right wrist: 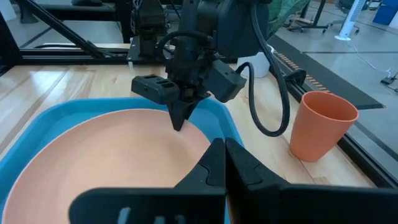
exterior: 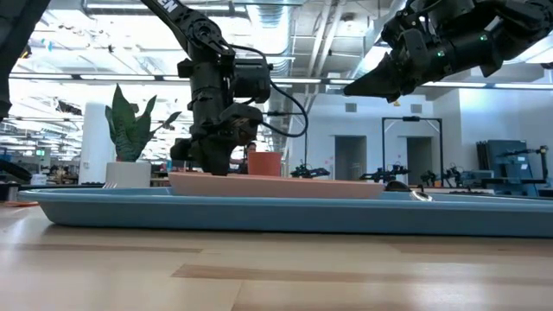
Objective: Pick and place plate/cup/fork/spoon on tray
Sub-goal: Put the orange plate on the blue tray to the left of the orange spoon, then put the orange cup on the blue tray above the orange plate
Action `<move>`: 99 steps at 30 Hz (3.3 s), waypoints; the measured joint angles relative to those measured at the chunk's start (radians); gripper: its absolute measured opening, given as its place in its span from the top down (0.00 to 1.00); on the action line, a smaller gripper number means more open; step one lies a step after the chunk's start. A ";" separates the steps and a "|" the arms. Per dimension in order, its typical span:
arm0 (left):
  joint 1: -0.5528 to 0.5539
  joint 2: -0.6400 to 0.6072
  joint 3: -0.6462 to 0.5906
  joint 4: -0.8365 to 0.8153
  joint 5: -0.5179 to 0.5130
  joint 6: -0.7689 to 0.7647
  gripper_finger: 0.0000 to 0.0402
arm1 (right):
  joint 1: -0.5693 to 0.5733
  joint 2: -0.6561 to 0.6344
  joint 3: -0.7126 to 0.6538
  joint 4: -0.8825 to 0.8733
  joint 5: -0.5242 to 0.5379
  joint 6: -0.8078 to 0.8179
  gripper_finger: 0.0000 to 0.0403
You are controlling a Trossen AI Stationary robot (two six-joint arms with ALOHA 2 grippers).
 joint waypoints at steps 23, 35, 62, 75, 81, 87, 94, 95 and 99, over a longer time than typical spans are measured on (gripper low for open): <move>-0.002 -0.008 0.069 -0.084 0.008 0.072 0.78 | 0.000 0.000 0.000 -0.002 0.000 0.000 0.98; -0.006 -0.131 0.084 -0.152 -0.129 0.335 0.78 | 0.000 0.000 0.000 -0.002 0.000 -0.003 0.98; 0.234 -0.164 0.097 0.103 -0.175 0.897 1.00 | -0.067 0.229 0.000 0.277 -0.164 -0.018 0.98; 0.259 -0.096 0.141 0.164 -0.181 0.963 0.99 | -0.066 0.229 0.000 0.300 -0.166 -0.018 0.98; 0.268 -0.085 0.210 0.188 -0.210 0.995 0.89 | -0.066 0.228 0.000 0.299 -0.166 -0.018 0.98; 0.273 -0.081 0.214 0.194 -0.230 1.067 0.75 | -0.066 0.228 0.000 0.299 -0.168 -0.018 0.98; 0.274 -0.081 0.214 0.191 -0.218 1.129 0.67 | -0.066 0.228 0.000 0.303 -0.177 -0.018 0.98; 0.274 -0.081 0.213 0.191 -0.217 1.134 0.67 | -0.066 0.228 0.000 0.305 -0.184 -0.018 0.98; 0.281 -0.079 0.213 0.179 -0.225 1.146 0.66 | -0.066 0.228 0.000 0.308 -0.187 -0.018 0.98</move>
